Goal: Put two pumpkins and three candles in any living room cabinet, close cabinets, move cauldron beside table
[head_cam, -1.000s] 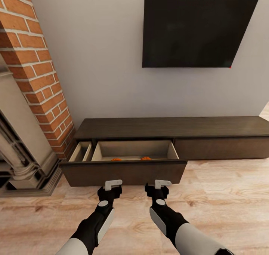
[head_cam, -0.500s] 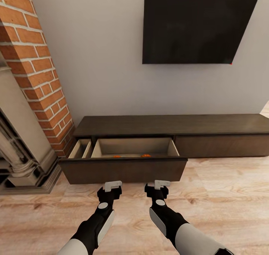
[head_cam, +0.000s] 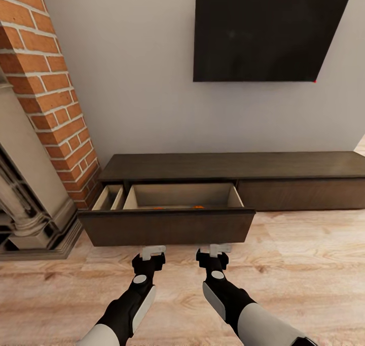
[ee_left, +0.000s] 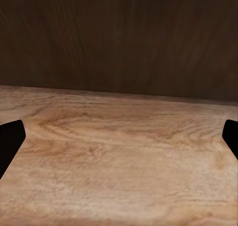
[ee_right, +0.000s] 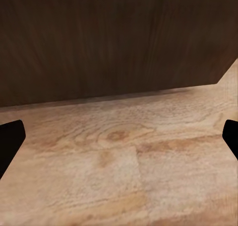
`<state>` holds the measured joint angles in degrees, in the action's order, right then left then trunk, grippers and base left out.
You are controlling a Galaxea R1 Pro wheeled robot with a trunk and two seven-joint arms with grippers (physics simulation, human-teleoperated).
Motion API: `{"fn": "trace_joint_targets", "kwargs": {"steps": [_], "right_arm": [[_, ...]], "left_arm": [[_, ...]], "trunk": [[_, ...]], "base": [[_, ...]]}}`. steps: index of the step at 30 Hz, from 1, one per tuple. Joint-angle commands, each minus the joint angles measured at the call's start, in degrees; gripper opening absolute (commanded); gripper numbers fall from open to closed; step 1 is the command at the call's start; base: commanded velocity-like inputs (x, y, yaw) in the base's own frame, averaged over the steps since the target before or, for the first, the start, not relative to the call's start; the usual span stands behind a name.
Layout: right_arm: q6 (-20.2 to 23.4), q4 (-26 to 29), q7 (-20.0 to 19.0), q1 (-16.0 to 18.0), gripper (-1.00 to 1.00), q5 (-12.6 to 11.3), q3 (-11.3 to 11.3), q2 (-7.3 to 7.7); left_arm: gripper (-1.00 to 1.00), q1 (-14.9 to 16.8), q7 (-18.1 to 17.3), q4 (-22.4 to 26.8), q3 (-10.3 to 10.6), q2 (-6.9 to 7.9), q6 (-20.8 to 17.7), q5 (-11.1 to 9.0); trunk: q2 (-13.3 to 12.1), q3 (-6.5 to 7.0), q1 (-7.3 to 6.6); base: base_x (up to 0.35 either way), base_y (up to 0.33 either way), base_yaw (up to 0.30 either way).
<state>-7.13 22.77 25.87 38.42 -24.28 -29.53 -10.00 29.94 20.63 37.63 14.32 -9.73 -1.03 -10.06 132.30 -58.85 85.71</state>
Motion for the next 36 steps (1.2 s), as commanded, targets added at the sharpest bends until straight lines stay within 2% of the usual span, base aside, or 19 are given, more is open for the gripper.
{"fn": "trace_joint_targets", "kwargs": {"steps": [1, 4, 10, 33, 36], "right_arm": [[-0.43, -0.10, 0.32, 0.08, 1.00, -0.60, -0.44, 0.00], [-0.43, -0.10, 0.32, 0.08, 1.00, -0.60, -0.46, 0.00], [-0.43, -0.09, 0.32, 0.07, 1.00, -0.60, -0.44, 0.00], [-0.43, -0.09, 0.32, 0.08, 1.00, -0.60, -0.53, 0.00], [-0.43, -0.10, 0.32, 0.08, 1.00, -0.60, -0.53, 0.00]], "left_arm": [[1.00, 0.03, 0.47, 0.07, 0.36, 0.06, -0.11, -0.55], [1.00, 0.03, 0.47, 0.07, 0.36, 0.06, -0.11, -0.50], [1.00, 0.03, 0.47, 0.07, 0.36, 0.06, -0.10, -0.50], [1.00, 0.03, 0.47, 0.07, 0.35, 0.07, -0.11, -0.57], [1.00, 0.03, 0.47, 0.07, 0.35, 0.06, -0.11, -0.57]], "trunk": [[0.44, -0.23, 0.21], [1.64, -0.77, 0.87], [1.64, -0.77, 0.87], [10.87, -4.90, 5.92], [10.87, -4.90, 5.92]], "base": [[0.000, 0.000, 0.000], [0.000, 0.000, 0.000], [0.000, 0.000, 0.000], [0.000, 0.000, 0.000], [0.000, 0.000, 0.000]]}}
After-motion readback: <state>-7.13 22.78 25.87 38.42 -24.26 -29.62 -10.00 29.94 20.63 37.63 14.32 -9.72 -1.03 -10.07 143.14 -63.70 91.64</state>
